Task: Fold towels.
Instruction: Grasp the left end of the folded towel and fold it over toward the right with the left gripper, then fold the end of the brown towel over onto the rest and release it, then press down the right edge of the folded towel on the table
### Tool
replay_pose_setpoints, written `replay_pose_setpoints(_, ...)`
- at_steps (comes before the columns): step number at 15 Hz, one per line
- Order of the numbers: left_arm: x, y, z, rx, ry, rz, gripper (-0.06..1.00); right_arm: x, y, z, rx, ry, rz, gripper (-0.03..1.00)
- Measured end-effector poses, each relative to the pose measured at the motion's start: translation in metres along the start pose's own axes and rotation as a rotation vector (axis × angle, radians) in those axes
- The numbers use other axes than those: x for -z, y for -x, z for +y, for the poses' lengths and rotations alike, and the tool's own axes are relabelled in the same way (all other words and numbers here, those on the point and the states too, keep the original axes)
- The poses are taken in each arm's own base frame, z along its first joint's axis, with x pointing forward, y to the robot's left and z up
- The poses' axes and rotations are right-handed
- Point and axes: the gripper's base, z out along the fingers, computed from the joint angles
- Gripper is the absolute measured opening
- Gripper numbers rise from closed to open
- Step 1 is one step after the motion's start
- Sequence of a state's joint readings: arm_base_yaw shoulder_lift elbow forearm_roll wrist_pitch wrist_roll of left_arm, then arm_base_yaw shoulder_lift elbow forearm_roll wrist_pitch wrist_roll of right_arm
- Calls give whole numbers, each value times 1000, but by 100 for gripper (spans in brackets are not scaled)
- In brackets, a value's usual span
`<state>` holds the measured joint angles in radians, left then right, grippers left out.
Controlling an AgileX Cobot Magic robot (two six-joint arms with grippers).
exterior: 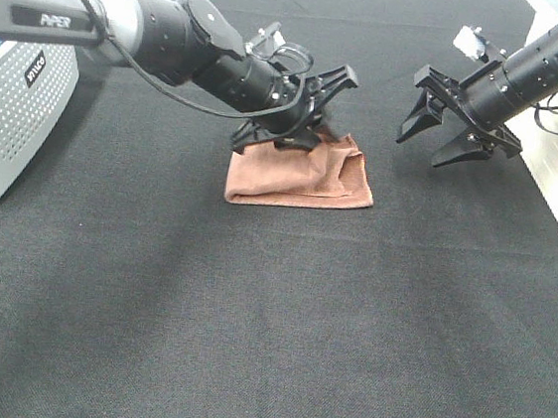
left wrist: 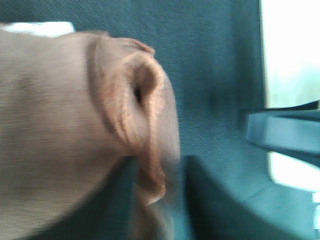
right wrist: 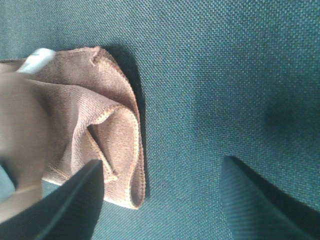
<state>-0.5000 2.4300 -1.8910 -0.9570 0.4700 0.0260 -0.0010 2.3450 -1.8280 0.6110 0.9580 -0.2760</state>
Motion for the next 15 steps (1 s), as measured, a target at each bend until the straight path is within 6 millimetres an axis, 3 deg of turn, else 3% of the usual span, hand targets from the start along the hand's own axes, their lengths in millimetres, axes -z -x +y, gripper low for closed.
replay_pose_setpoints(1, 1, 2, -3, 20, -16, -16, 47, 0, 0, 0, 0, 0, 0, 63)
replay_pose_setpoints(3, 3, 8, -11, 45, -50, -44, 55, 0, 0, 0, -1, 1, 0, 63)
replay_pose_setpoints(7, 28, 40, -28, -171, -98, -143, 56, -1, -1, 15, -7, 134, 11, 63)
replay_pose_setpoints(8, 28, 40, -28, -171, -98, -143, 56, -1, -1, 15, -7, 134, 11, 63)
replay_pose_setpoints(9, 43, 55, -27, -238, -87, -183, 56, -3, -3, 23, 19, 166, 25, 63)
replay_pose_setpoints(11, 82, 90, -17, -347, -32, -265, 56, -18, -14, 58, 95, 209, 73, 63)
replay_pose_setpoints(15, 108, 113, 18, -365, 42, -193, 56, -44, -36, 124, 237, 296, 115, 63)
